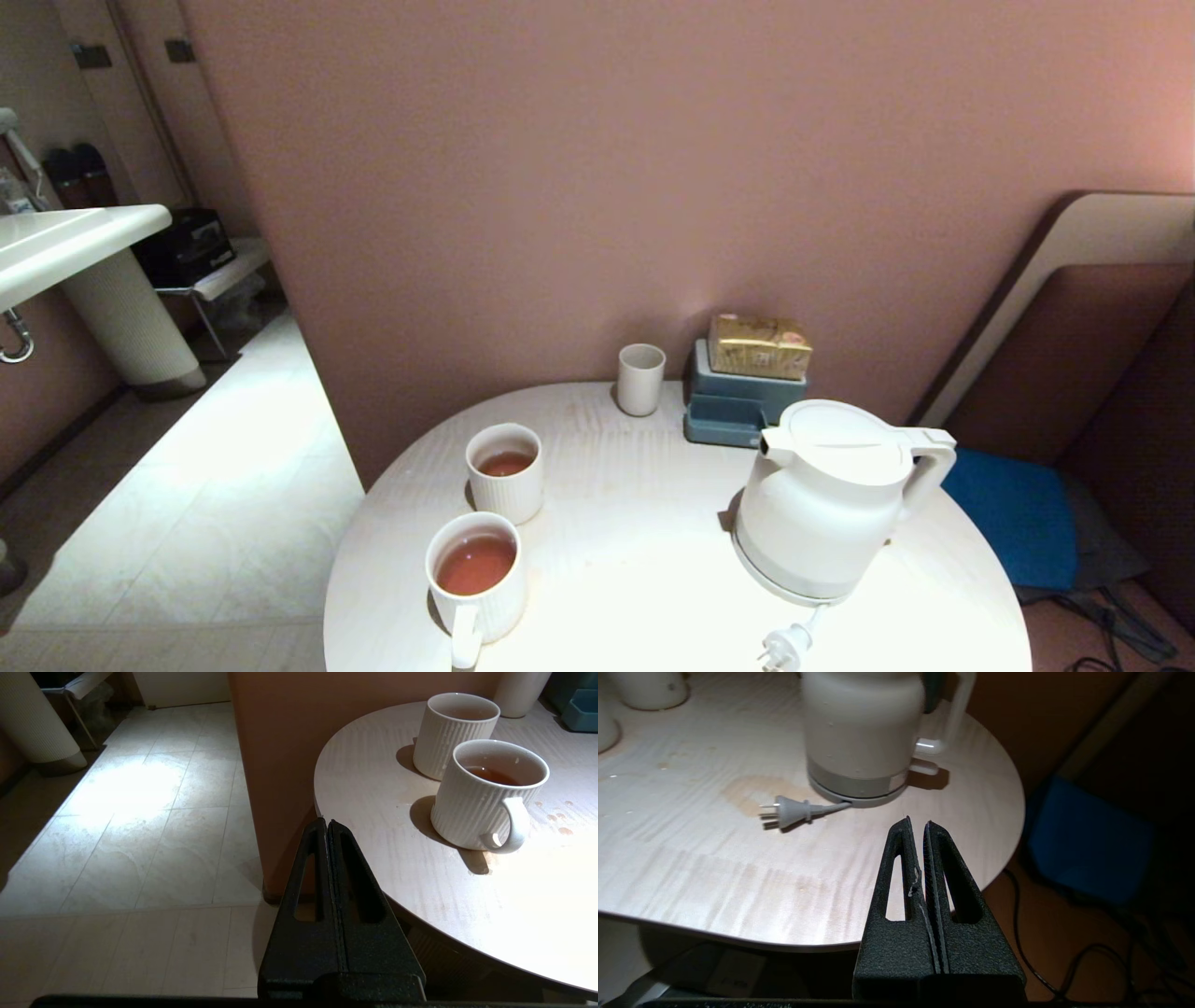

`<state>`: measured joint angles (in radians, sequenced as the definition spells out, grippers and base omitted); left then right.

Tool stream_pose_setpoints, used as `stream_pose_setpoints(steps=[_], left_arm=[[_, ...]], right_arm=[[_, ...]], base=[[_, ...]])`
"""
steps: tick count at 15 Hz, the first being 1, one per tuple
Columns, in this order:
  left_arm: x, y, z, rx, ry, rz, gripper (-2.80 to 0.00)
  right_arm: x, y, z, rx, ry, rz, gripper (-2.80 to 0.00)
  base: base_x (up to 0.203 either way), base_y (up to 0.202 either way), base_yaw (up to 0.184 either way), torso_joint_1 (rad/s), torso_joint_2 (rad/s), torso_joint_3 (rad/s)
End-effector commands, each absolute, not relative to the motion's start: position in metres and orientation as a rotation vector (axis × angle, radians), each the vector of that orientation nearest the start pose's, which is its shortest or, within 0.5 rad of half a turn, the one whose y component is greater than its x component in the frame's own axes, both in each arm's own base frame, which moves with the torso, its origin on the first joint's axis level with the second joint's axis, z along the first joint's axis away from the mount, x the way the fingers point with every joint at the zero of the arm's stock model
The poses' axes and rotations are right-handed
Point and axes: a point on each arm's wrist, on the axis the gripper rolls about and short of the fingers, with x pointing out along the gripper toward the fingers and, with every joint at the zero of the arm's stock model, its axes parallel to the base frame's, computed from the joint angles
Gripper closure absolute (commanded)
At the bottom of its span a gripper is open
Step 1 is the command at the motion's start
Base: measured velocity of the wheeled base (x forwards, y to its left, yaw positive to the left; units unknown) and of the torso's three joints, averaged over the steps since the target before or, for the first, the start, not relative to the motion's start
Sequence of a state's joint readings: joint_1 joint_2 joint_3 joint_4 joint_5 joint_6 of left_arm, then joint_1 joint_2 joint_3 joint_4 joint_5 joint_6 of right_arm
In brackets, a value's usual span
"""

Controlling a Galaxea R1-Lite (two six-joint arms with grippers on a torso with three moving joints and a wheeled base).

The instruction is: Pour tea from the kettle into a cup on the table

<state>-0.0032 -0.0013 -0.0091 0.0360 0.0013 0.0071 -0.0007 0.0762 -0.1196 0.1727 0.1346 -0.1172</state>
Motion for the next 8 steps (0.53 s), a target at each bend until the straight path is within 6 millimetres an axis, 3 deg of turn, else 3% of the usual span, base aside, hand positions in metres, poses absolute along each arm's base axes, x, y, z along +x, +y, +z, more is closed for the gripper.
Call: stream_pose_setpoints(steps=[1, 2, 4, 8], left_arm=[[-0.0235, 0.0001, 0.0743, 0.008, 0.028, -0.002, 0.0], [-0.0235, 0.0001, 0.0743, 0.008, 0.028, -0.002, 0.0], [-0.0235, 0.0001, 0.0743, 0.008, 0.028, -0.002, 0.0], [-0.0235, 0.0001, 0.0743, 0.008, 0.028, -0.002, 0.0]], right_arm=[[-0.0315, 0.0012, 0.0844, -0.118, 0.074, 0.072, 0.0], [-0.0289, 0.0001, 0.0763, -0.116, 0.106, 0.023, 0.0], [-0.0278, -0.0003, 0.0759, -0.028, 0.092, 0.0, 0.0], [-0.0277, -0.0002, 0.0756, -0.032, 0.092, 0.008, 0.0]], base=[[0.0, 0.0, 0.0, 0.0, 0.0, 0.0], [0.0, 0.0, 0.0, 0.0, 0.0, 0.0], [0.0, 0.0, 0.0, 0.0, 0.0, 0.0], [0.0, 0.0, 0.0, 0.0, 0.0, 0.0]])
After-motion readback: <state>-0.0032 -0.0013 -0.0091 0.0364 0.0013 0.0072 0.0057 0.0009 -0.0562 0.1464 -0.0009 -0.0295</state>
